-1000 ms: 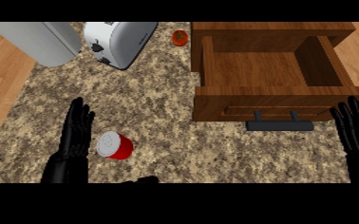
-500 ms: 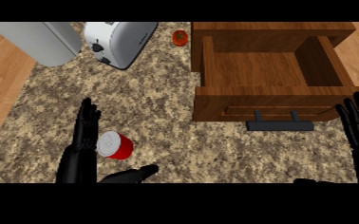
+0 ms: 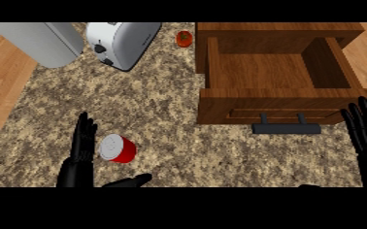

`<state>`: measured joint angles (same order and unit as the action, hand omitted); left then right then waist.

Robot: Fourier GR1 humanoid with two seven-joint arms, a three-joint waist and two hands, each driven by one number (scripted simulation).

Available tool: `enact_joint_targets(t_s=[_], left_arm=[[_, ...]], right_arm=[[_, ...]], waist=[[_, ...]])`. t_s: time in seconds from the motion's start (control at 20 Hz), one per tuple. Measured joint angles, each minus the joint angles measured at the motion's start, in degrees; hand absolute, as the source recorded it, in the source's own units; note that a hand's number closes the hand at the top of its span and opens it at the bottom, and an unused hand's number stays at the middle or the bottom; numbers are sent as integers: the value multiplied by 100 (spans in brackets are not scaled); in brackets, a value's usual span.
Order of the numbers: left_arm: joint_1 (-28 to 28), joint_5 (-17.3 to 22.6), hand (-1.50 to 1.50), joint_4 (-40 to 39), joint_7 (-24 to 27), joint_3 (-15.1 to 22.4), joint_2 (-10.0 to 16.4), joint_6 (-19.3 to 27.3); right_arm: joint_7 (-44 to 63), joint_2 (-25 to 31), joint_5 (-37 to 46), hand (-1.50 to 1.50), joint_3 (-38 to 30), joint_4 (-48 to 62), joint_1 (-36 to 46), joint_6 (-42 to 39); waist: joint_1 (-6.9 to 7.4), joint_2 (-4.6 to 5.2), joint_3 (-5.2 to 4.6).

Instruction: Pick up the can, place it into the drawer and close the drawer

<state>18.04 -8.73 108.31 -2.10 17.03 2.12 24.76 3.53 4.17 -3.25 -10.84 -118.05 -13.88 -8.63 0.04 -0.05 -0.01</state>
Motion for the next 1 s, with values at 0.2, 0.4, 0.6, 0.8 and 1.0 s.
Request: enact_joint_targets(t_s=[0.2,0.4,0.6,0.8,1.0], left_arm=[[-159,215,-150,-466,340,-328,23,-61],[-27,472,-150,-861,824,-514,66,-234],[60,483,-150,-1053,1096,-515,16,-256],[18,573,-150,-1421,1394,-616,-38,-308],[-3,900,-150,-1796,1711,-956,112,-614]], right_arm=[[-232,-57,64,-150,-10,161,-19,-76],[-143,-21,-68,-150,-156,58,-5,-123],[-121,-20,8,-150,-158,177,147,-135],[-286,-189,207,-150,-17,261,105,-70],[-291,-151,134,-150,-115,242,98,-127]], waist=[[-6,1,-1],[-6,1,0],[-1,2,1],[-3,1,0],[-5,2,1]])
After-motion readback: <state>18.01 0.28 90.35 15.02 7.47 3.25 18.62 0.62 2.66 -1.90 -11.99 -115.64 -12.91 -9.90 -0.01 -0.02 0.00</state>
